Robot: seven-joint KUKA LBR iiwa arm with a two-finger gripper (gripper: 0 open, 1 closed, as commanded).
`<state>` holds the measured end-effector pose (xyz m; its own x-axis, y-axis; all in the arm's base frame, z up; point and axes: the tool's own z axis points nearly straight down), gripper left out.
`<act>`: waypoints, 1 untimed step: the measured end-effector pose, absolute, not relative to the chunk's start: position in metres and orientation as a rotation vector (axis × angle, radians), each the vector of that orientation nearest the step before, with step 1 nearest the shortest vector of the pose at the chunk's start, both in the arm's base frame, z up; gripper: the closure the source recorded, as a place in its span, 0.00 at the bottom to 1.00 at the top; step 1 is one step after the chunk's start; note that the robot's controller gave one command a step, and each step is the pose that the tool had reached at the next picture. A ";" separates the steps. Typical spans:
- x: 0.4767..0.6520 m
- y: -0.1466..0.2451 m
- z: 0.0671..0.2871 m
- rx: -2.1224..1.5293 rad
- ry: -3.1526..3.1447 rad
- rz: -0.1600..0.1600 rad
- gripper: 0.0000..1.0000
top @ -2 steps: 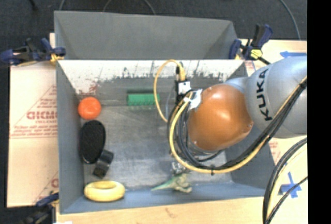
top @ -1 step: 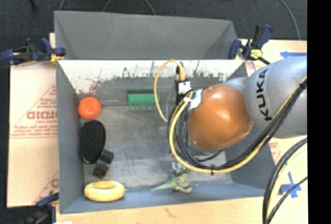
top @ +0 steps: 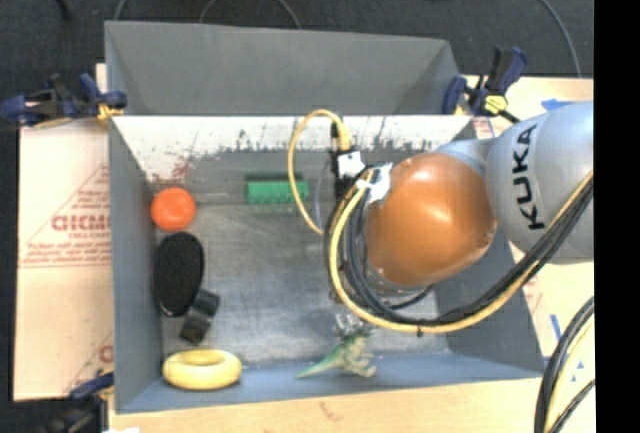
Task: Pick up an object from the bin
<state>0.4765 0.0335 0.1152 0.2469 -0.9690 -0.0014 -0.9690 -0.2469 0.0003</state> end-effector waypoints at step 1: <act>0.487 0.013 0.173 -2.535 1.854 0.008 1.00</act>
Offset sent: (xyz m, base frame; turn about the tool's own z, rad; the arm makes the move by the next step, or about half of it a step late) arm 0.0640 -0.0682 0.1359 -0.2770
